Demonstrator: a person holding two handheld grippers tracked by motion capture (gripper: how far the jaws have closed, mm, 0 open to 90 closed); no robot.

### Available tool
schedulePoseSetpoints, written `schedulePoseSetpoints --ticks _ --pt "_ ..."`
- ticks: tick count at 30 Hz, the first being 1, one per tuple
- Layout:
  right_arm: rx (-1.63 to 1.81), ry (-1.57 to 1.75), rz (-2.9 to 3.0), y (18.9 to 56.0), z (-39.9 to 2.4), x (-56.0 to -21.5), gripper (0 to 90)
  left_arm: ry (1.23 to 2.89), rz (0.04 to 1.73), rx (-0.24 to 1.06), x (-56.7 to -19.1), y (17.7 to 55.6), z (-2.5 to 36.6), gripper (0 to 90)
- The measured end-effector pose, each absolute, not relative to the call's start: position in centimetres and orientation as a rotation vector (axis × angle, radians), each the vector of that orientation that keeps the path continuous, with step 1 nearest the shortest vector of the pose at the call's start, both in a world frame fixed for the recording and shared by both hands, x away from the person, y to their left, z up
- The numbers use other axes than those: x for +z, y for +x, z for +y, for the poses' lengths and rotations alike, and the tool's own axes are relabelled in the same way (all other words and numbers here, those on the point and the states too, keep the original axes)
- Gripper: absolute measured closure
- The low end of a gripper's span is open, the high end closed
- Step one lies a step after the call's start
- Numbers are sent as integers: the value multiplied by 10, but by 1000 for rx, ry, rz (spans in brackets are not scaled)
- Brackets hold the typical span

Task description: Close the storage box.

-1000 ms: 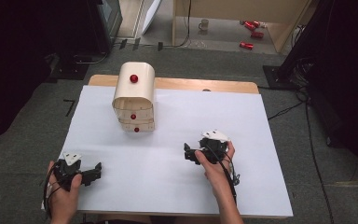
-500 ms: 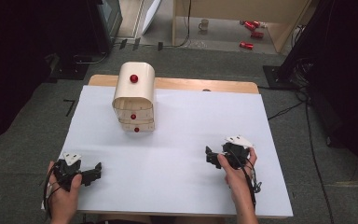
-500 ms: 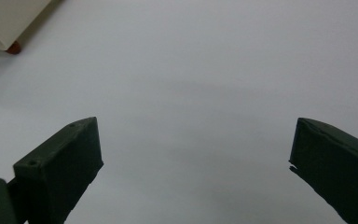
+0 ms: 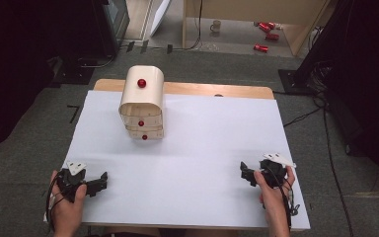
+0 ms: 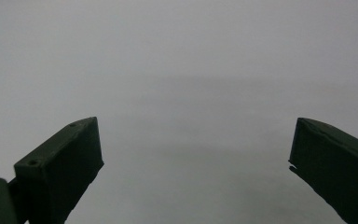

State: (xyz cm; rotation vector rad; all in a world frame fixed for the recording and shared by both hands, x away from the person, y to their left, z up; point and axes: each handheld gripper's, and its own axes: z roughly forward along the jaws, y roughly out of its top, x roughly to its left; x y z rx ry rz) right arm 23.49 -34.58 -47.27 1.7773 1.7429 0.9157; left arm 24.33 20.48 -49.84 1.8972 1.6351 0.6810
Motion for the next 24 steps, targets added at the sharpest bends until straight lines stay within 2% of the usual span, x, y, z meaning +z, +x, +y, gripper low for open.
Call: schedulePoseSetpoints --ticks 16,24 --pt "828 1849 1708 209 -391 -492 22 1896 1635 682 -498 243 205 0" --pt "774 1792 1723 204 -391 -503 22 1899 1634 682 -498 243 205 0"
